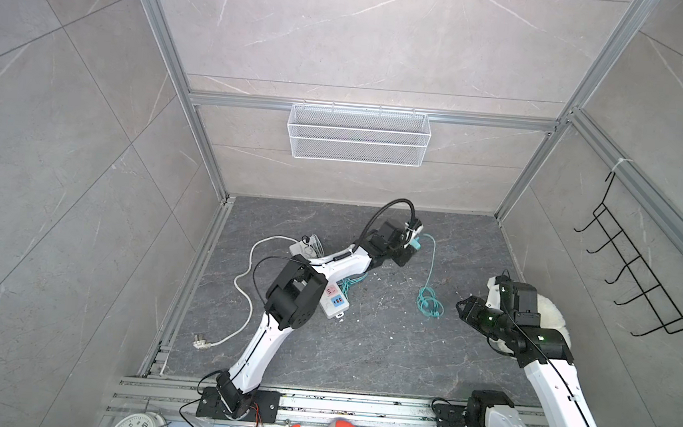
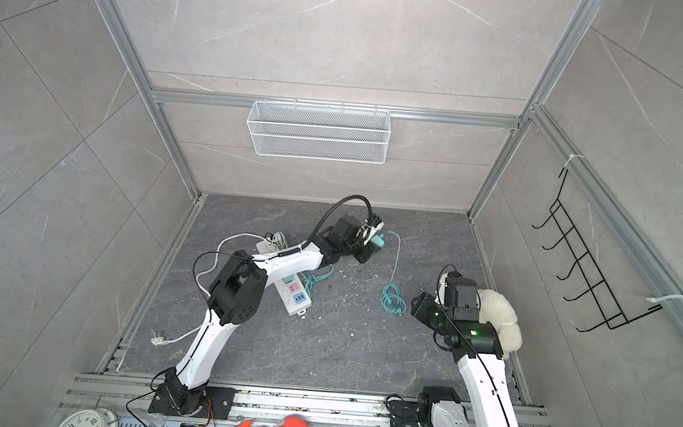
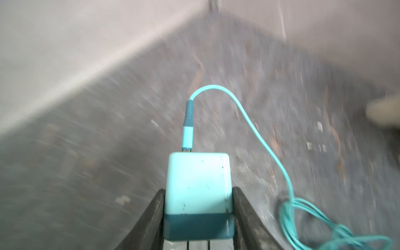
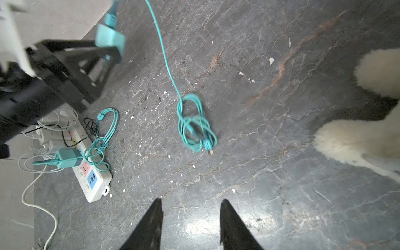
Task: Insert the plug
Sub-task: 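Lift the teal charger with the left gripper while the right arm draws back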
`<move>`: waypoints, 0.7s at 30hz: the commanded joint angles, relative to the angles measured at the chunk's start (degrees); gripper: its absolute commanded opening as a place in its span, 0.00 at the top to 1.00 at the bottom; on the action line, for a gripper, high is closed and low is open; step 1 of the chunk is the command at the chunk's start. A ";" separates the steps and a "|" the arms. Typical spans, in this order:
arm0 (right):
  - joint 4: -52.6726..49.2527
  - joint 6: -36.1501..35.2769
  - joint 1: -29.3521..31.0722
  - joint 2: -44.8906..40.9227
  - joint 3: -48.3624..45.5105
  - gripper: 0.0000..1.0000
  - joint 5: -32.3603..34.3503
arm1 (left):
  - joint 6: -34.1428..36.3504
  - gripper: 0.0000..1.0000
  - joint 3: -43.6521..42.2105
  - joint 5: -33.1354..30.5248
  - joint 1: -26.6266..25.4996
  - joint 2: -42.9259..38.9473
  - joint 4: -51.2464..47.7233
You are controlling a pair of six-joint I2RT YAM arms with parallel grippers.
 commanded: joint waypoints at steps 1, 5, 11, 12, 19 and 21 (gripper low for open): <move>-2.78 0.74 -0.25 -0.08 -0.46 0.54 -3.18 | -0.88 0.86 -6.06 -2.35 3.00 -8.50 19.44; -1.51 0.91 -0.22 0.75 0.35 0.54 -6.06 | -4.26 0.88 -18.62 -3.75 6.77 -16.47 32.23; 4.14 2.46 -0.16 6.06 3.24 0.55 -9.93 | -4.16 0.90 -34.87 -3.95 7.69 -27.32 46.49; 5.41 2.86 -0.16 7.23 4.34 0.56 -11.01 | -4.67 0.91 -38.07 -4.00 7.69 -28.96 49.50; 12.72 4.53 0.31 16.26 13.04 0.59 -13.89 | -5.66 0.92 -58.41 -3.96 5.77 -38.55 67.75; 15.06 5.45 1.07 19.27 15.66 0.60 -15.14 | -1.41 0.92 -61.85 -4.83 3.23 -41.24 68.57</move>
